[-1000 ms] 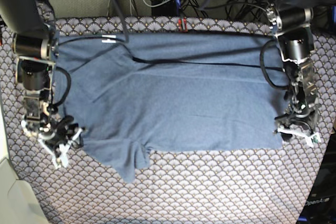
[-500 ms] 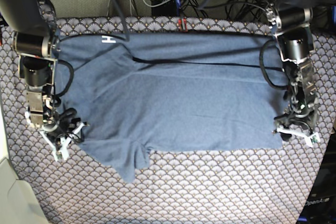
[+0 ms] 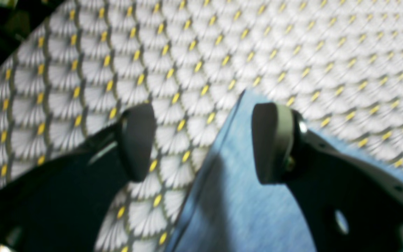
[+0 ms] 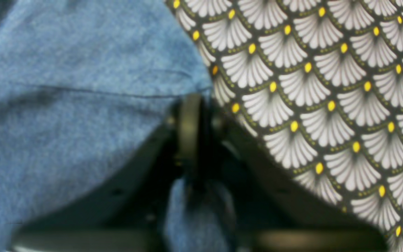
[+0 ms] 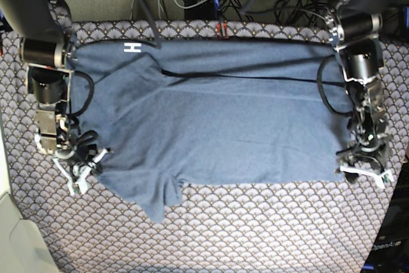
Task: Fold the T-shirt properly
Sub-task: 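Move both grippers to the shirt's hem edge, then close both grippers on the hem edge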
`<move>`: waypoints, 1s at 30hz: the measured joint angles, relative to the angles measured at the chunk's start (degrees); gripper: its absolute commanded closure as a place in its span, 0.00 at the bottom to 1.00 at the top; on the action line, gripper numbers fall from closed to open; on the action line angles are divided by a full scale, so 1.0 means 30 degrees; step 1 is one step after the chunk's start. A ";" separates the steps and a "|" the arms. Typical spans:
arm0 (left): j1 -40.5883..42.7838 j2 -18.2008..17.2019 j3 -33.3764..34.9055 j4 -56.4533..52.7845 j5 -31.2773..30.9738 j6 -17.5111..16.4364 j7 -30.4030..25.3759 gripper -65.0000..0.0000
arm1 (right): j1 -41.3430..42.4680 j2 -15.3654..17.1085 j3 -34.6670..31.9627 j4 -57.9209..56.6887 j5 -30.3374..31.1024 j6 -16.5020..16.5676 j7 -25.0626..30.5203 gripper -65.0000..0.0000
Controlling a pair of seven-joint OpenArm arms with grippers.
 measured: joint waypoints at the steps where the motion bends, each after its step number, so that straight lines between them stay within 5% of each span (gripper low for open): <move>1: 0.0007 0.0000 0.0000 0.0000 -0.0007 0.0000 -0.0568 0.34 | 0.0000 -0.0080 0.0000 0.0000 -0.0007 -0.0299 0.0036 1.00; 9: -0.1100 -0.0058 0.0000 -0.3322 -0.0015 0.0000 -0.1923 0.34 | -0.0015 -0.0095 0.0000 0.0058 0.0000 -0.0882 -0.0022 1.00; 16: -0.1515 -0.0342 0.0000 -0.6033 -0.0022 0.0066 -0.5450 0.34 | -0.0022 -0.0080 0.0000 0.0087 0.0000 -0.0889 -0.0022 1.00; 23: -0.2455 -0.0707 0.3643 -0.7847 -0.0146 -0.0044 -0.7490 0.34 | -0.0015 -0.0102 0.0000 0.0087 0.0007 -0.0940 -0.0080 1.00; 30: -0.3133 -0.0656 0.3920 -1.0003 -0.0168 0.0015 -0.8189 0.34 | -0.0022 -0.0095 0.0000 0.0087 0.0000 -0.0947 -0.0036 1.00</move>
